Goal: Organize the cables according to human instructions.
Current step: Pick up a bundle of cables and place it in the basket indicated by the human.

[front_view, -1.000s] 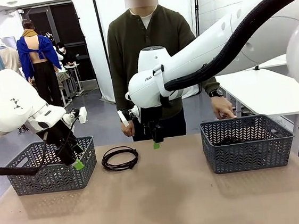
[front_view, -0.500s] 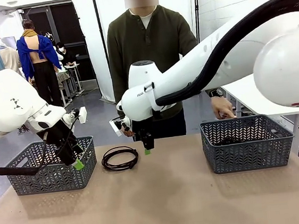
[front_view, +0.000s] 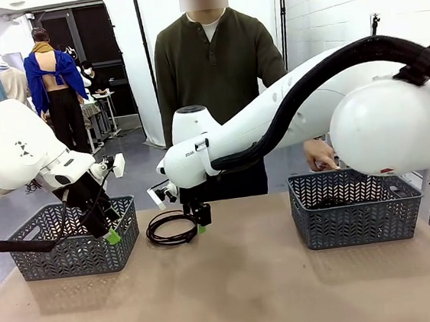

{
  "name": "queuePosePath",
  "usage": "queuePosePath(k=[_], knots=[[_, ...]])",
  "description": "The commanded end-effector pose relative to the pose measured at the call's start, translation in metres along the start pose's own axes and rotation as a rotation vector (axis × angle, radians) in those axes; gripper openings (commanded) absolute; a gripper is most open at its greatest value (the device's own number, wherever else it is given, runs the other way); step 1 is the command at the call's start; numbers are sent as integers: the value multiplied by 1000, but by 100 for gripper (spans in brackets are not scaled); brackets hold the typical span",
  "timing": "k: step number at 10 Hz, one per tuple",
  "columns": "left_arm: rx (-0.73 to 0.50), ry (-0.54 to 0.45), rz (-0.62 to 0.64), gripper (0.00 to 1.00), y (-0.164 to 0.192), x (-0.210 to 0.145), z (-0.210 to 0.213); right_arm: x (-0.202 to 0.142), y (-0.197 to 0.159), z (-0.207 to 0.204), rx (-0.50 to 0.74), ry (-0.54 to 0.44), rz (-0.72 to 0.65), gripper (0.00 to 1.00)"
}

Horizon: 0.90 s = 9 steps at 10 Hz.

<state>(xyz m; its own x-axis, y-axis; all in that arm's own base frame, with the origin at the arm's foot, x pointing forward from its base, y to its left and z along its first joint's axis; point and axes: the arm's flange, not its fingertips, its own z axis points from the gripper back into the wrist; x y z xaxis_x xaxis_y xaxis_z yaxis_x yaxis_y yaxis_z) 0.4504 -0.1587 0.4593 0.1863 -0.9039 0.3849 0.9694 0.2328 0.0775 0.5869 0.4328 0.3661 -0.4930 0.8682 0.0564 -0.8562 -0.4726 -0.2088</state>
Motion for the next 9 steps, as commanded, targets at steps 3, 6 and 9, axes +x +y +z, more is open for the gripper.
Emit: queuePosePath(k=[3, 6, 9], knots=[[2, 0, 2, 100, 0, 0, 0, 0, 0, 0, 0, 0, 0, 100], [2, 0, 2, 100, 0, 0, 0, 0, 0, 0, 0, 0, 0, 100], [2, 0, 2, 100, 0, 0, 0, -2, -7, -5, -9, 8, 7, 100]])
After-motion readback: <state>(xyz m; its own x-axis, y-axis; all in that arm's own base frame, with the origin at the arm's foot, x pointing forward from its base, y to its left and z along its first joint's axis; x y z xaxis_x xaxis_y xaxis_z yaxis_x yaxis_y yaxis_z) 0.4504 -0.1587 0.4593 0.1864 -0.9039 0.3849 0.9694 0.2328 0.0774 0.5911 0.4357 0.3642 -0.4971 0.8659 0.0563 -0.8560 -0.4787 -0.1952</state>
